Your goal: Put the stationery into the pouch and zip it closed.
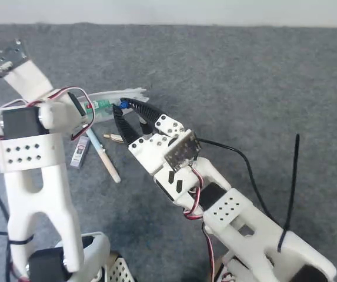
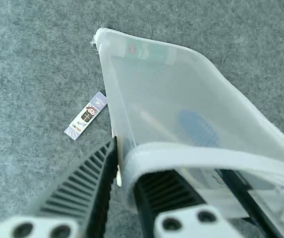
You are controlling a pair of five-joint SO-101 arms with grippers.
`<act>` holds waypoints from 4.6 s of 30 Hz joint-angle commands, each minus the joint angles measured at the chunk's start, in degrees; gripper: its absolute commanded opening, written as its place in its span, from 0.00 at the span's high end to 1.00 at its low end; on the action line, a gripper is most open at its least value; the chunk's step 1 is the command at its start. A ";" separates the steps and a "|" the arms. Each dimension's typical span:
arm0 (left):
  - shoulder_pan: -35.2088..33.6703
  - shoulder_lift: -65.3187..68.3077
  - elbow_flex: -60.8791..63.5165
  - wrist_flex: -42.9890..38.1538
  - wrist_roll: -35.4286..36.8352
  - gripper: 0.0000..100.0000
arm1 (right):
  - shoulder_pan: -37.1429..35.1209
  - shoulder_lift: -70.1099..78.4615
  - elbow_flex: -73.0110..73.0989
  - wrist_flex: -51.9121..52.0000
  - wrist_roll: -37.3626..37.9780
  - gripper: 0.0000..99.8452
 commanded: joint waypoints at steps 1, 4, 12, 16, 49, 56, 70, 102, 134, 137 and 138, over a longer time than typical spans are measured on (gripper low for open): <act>-0.35 -0.79 -0.31 -0.97 0.53 0.99 | 0.31 0.92 -1.58 -1.10 1.05 0.99; -0.35 -0.79 -0.31 -0.97 0.53 0.99 | 0.31 2.95 -2.37 -1.01 1.05 0.99; -0.35 -0.79 -0.31 -0.97 0.53 0.99 | 0.31 7.78 -4.04 -1.01 1.05 0.99; -0.35 -0.79 -0.31 -0.97 0.53 0.99 | 0.31 7.87 -4.04 -0.92 1.14 0.96; -0.35 -0.44 -0.40 -1.32 0.44 0.99 | 0.31 -14.99 -6.07 32.13 1.05 0.83; -0.35 -0.44 -0.40 -1.32 0.44 0.99 | 0.48 -16.31 -15.30 49.71 0.70 0.83; -0.44 -0.44 -0.31 -2.02 0.44 0.99 | 0.48 -16.48 -27.96 71.87 0.62 0.83; -22.95 -0.88 -2.59 -6.24 5.80 0.99 | 2.86 6.20 -41.23 86.64 5.45 0.83; -29.45 -0.88 -4.09 -5.19 5.89 0.99 | 3.03 44.26 -72.26 86.64 11.16 0.83; -29.45 -0.88 -4.09 -5.19 5.89 0.99 | 2.86 46.46 -74.55 86.64 11.16 0.83; -29.45 -0.88 -4.09 -5.19 5.89 0.99 | 2.68 47.08 -75.25 86.73 11.16 0.83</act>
